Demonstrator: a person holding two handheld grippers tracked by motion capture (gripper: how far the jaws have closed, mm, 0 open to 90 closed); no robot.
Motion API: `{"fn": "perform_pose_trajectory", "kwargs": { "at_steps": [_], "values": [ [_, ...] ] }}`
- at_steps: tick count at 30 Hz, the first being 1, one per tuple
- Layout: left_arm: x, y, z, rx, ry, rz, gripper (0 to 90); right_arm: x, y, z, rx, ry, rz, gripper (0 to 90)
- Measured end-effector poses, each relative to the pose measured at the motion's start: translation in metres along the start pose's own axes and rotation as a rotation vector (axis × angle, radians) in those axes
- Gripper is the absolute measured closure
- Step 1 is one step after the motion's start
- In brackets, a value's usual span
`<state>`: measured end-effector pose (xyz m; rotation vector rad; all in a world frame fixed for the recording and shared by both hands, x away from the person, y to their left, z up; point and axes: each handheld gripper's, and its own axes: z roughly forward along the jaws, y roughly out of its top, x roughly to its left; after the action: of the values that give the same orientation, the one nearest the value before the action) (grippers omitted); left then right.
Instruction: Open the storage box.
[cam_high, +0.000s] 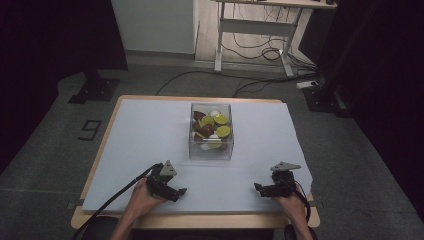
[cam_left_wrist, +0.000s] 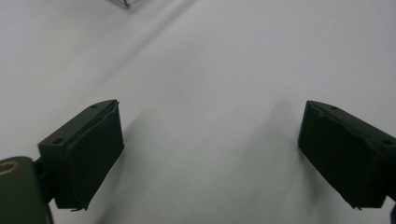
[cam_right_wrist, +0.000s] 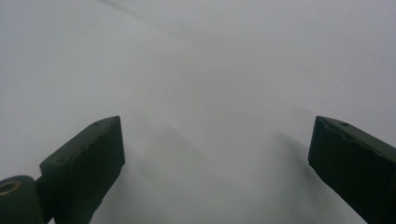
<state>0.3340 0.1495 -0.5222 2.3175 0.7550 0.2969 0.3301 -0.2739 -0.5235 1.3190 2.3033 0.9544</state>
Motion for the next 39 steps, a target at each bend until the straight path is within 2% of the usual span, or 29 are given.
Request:
{"fn": "perform_pose_trajectory", "kwargs": {
  "at_steps": [6, 9, 15, 22, 27, 29, 39],
  "values": [
    [0.003, 0.004, -0.011, -0.056, -0.016, -0.019, 14.1, 0.003, 0.004, -0.004, -0.002, 0.013, -0.008, 4.0],
    [0.004, 0.006, -0.015, -0.073, -0.027, -0.031, 15.0, 0.005, 0.006, -0.006, -0.019, 0.019, -0.009, 4.0],
    [0.004, 0.013, -0.022, -0.080, -0.018, -0.025, 17.6, 0.007, 0.013, -0.011, -0.048, 0.050, -0.005, 3.9],
    [0.002, 0.022, -0.025, -0.095, -0.032, -0.025, 21.4, 0.018, 0.023, -0.014, -0.067, 0.100, -0.048, 4.1],
    [0.002, 0.029, -0.027, -0.108, -0.031, -0.021, 23.1, 0.025, 0.031, -0.014, -0.074, 0.118, -0.066, 8.8],
    [0.001, 0.035, -0.028, -0.115, -0.030, -0.012, 23.9, 0.027, 0.034, -0.015, -0.075, 0.123, -0.064, 13.7],
    [0.005, 0.054, -0.027, -0.139, -0.040, -0.009, 30.7, 0.034, 0.049, -0.013, -0.068, 0.138, -0.069, 19.7]
  ]
}}
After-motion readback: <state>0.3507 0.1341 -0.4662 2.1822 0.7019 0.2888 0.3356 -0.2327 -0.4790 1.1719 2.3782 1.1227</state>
